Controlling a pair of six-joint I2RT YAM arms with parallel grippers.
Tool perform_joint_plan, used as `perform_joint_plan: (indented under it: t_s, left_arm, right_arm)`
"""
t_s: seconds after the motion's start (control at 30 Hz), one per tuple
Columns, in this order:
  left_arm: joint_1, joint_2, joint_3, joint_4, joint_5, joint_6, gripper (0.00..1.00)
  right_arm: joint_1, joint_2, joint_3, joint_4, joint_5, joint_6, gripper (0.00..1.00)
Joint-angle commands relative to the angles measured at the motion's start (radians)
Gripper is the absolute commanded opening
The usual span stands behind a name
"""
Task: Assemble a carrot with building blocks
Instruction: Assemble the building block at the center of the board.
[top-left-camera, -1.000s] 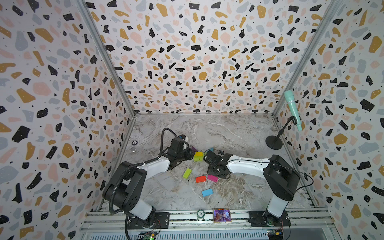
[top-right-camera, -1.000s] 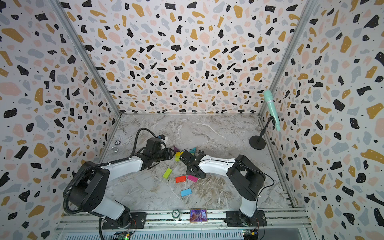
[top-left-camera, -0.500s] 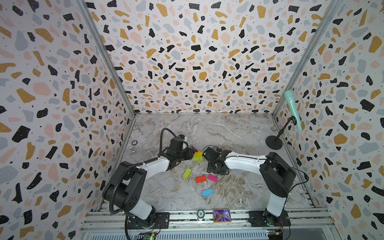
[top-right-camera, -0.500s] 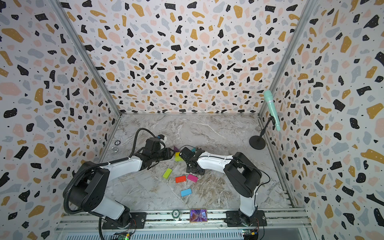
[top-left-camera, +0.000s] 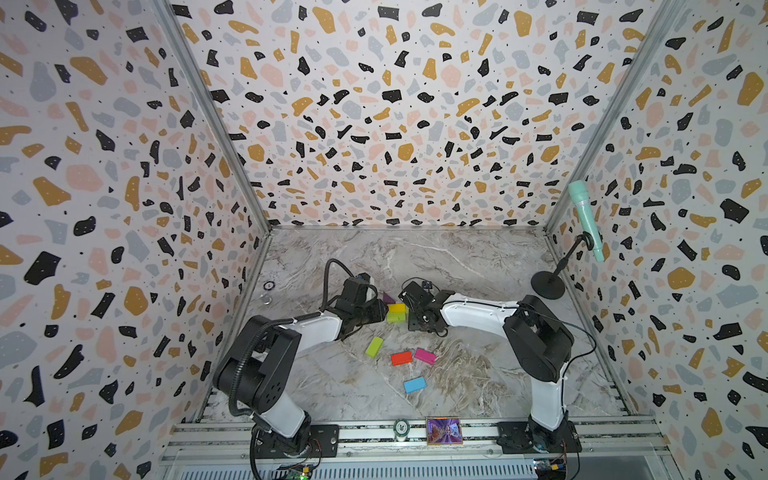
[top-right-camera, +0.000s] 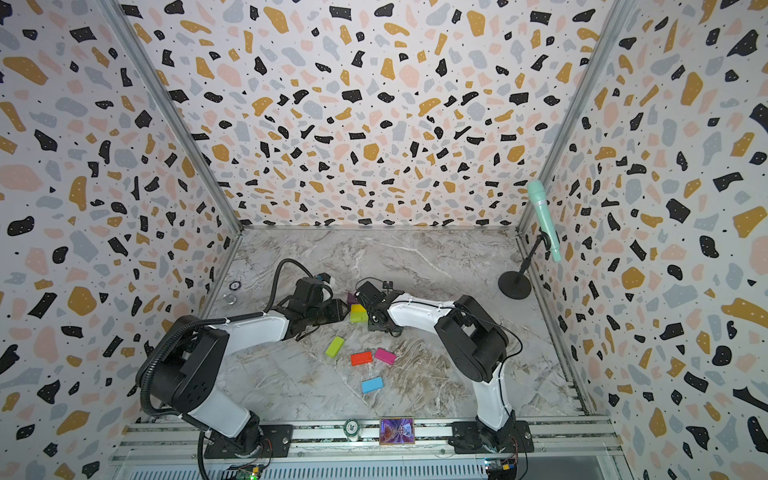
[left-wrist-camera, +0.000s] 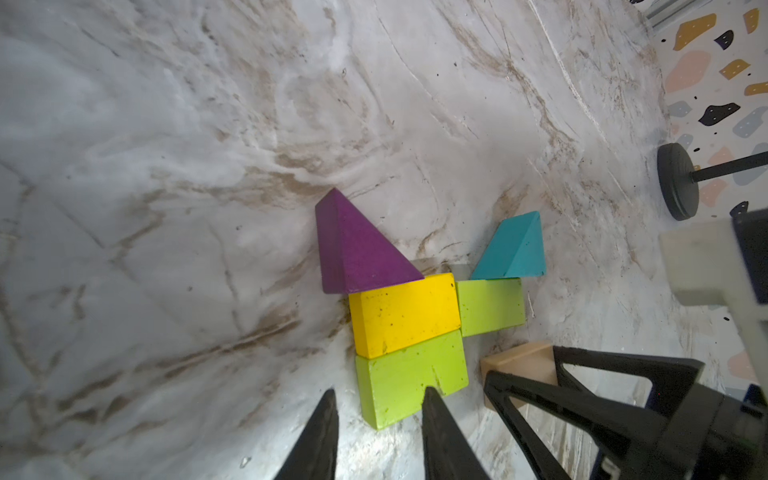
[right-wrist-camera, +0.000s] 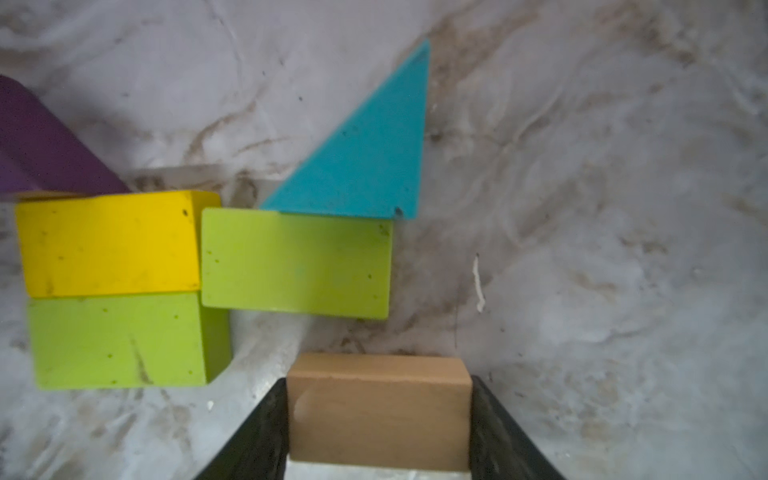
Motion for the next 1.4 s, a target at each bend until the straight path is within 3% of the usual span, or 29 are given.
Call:
perform_joint_plan:
  t_s: [0.0,0.63,1.03,1.37]
  left_arm:
    - [0.006,0.012,0.01,0.02,-0.001,0.005,0.35]
    - [0.006,0.036,0.013,0.02,0.003,0.003,0.35]
    - [0.007,0.019,0.004,0.017,0.003,-0.012,0.35]
    - [0.006,0.004,0.018,-0.043,-0.038,0.014,0.34]
  right_arm:
    - [-0.01,0.078,-0.007,-0.033,-0.01,-0.049,0.59]
    - [-0.014,0.065,0.009,-0.019,-0.024,-0.043,0.7]
    - [-0.02,-0.1,-0.062,-0.007,-0.01,-0.003,0.73]
    - [-0.034,-0.274,-0.21,0.083,-0.051,0.021,0.73]
